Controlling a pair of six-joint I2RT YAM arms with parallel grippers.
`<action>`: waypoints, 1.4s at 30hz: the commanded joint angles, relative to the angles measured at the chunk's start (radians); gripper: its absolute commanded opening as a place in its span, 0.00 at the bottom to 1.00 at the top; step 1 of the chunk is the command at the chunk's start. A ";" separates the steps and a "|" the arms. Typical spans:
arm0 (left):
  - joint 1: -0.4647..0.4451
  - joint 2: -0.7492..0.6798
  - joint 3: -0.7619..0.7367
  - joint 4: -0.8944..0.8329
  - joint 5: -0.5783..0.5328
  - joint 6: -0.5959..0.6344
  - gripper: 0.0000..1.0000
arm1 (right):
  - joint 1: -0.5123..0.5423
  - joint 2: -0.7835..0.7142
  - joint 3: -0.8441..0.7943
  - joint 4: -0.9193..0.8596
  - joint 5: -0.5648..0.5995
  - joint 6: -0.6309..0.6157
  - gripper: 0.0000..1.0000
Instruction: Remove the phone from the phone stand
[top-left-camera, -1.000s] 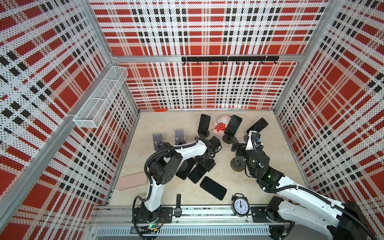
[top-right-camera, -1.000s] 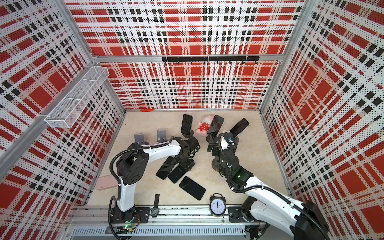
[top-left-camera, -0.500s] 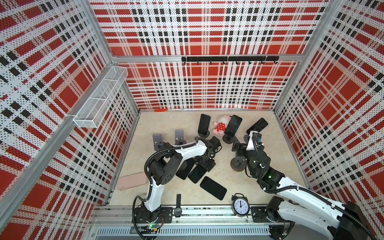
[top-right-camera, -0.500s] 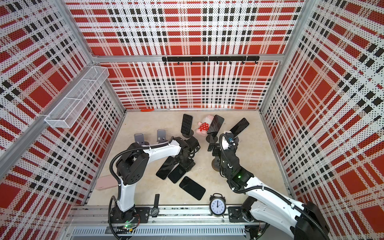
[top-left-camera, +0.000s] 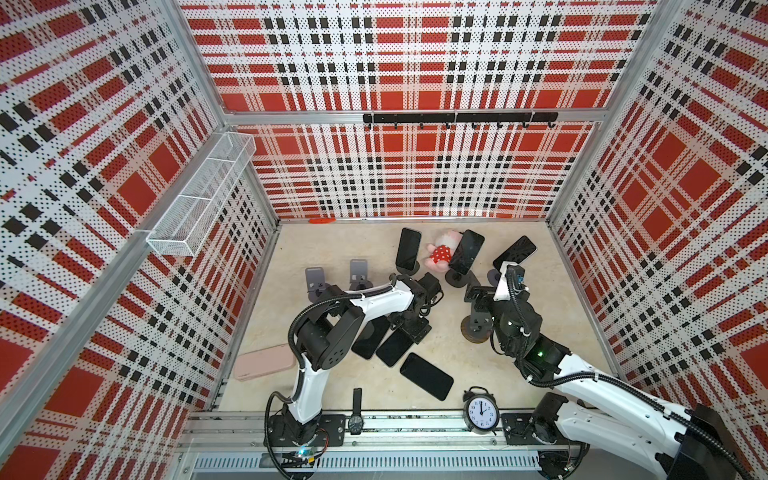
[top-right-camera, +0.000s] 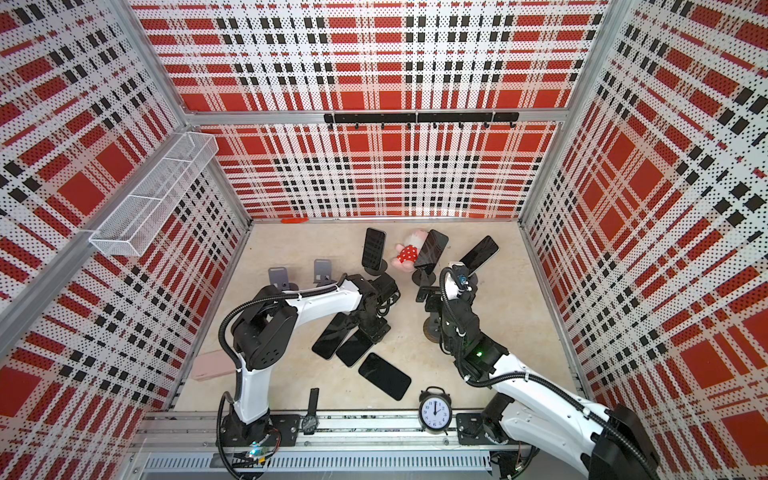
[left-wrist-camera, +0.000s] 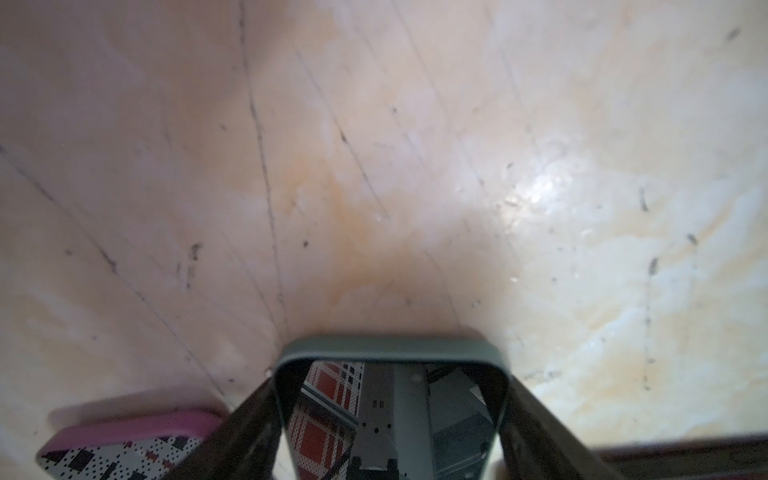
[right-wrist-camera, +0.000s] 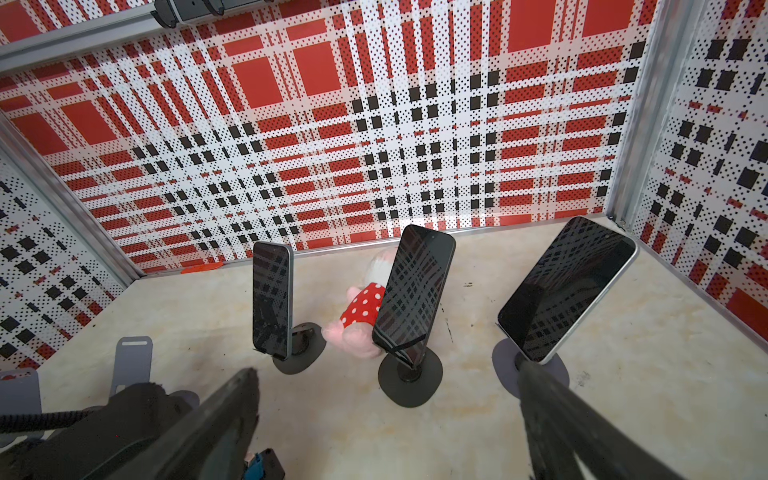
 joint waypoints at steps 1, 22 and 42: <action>0.004 0.024 -0.034 0.030 -0.016 -0.008 0.81 | -0.006 -0.011 -0.006 0.013 0.004 0.007 1.00; 0.108 -0.264 0.094 0.116 -0.023 -0.069 0.98 | -0.039 0.071 0.044 -0.056 -0.009 0.053 1.00; 0.259 -0.754 -0.652 1.297 -0.045 -0.346 0.98 | -0.387 0.339 0.457 -0.789 0.016 0.538 1.00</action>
